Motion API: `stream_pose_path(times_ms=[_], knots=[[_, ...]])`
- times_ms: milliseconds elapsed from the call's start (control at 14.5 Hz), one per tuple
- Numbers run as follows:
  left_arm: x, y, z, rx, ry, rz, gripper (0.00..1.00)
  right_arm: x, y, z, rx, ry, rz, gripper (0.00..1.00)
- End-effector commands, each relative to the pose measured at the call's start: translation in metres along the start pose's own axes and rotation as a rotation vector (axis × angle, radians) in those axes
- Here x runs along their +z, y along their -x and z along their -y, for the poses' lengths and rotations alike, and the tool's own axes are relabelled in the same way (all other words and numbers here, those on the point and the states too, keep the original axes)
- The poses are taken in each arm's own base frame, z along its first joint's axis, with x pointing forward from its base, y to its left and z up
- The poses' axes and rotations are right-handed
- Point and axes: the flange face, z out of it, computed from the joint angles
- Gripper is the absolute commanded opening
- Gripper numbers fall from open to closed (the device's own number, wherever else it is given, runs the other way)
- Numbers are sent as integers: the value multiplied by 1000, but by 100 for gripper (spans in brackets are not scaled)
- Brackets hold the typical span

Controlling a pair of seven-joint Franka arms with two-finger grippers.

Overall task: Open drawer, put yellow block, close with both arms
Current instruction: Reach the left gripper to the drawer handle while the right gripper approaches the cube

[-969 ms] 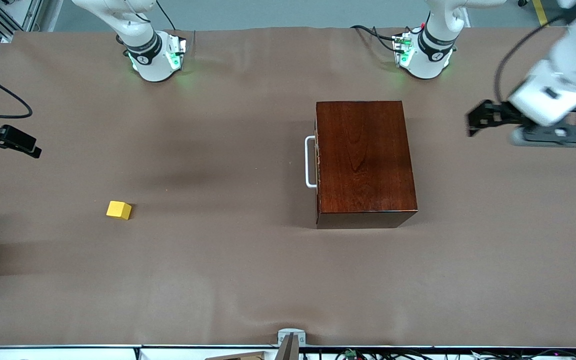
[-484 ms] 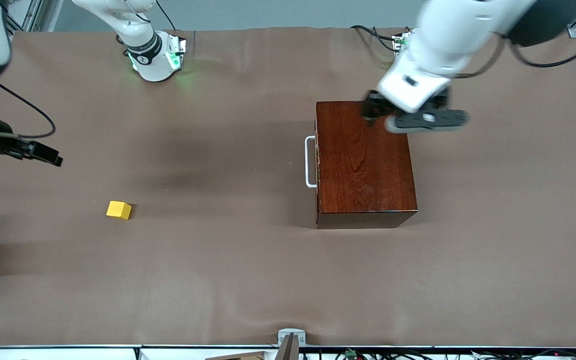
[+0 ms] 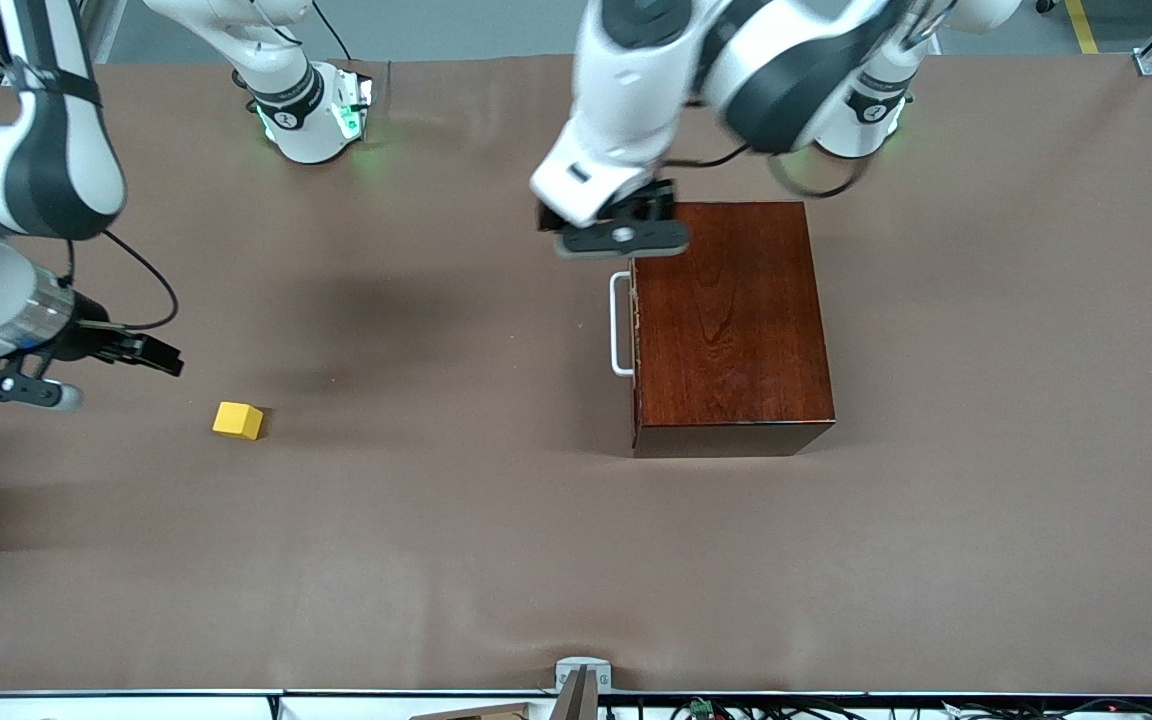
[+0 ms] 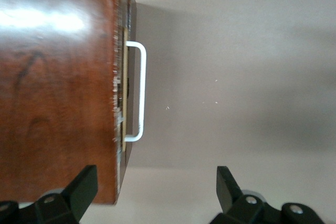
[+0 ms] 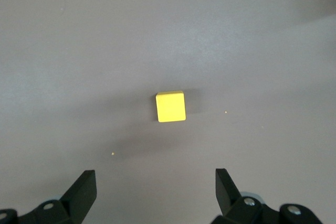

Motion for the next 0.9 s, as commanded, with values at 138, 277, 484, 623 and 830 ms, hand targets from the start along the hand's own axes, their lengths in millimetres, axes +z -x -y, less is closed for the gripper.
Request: stream_pose_path(times_ms=[138, 277, 484, 623, 830], knots=[[85, -1, -45, 32, -132, -56, 100, 20, 1, -1, 13, -1, -3, 100], [113, -2, -51, 40, -178, -81, 100, 33, -3, -2, 12, -1, 1, 100], [137, -7, -55, 45, -186, -97, 100, 51, -9, -2, 11, -3, 3, 100], [144, -9, -54, 46, -197, -96, 100, 67, -13, -3, 13, -4, 6, 100], [164, -12, -52, 46, -223, -82, 100, 86, -16, -6, 18, -3, 20, 100]])
